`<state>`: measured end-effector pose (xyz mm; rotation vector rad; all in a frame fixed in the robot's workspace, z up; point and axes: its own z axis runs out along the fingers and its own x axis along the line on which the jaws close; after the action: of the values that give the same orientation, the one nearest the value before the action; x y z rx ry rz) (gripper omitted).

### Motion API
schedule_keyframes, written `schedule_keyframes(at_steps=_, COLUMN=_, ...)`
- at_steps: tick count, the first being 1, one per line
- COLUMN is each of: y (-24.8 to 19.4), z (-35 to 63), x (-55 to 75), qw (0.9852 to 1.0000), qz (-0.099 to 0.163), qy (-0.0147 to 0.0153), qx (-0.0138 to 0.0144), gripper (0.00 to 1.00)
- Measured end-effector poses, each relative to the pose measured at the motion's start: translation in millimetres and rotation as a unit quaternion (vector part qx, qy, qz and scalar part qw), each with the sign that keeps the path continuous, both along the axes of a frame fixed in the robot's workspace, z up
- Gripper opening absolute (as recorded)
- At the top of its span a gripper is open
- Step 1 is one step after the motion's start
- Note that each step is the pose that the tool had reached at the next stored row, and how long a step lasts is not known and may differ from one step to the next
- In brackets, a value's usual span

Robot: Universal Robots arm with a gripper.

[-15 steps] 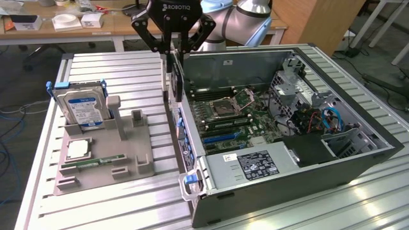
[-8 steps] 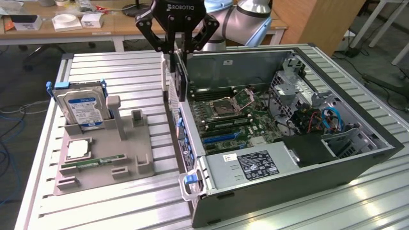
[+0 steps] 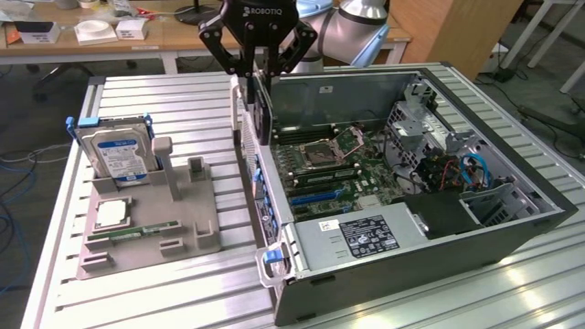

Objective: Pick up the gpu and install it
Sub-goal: 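Pick up the gpu and move the gpu toward the slot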

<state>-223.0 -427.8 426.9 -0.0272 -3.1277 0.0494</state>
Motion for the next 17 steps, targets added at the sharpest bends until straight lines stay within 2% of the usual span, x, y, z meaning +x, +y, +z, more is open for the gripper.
schedule_keyframes(at_steps=9, y=0.0, z=-1.4, x=1.7, qw=1.0000, qz=0.000, qy=-0.0017, qx=0.0005, gripper=0.26)
schedule_keyframes(at_steps=14, y=0.0, z=-1.8, x=3.0, qw=1.0000, qz=0.000, qy=-0.0026, qx=0.0044, gripper=0.26)
schedule_keyframes(at_steps=17, y=0.0, z=-2.4, x=3.7, qw=1.0000, qz=0.000, qy=-0.0028, qx=0.0048, gripper=0.26)
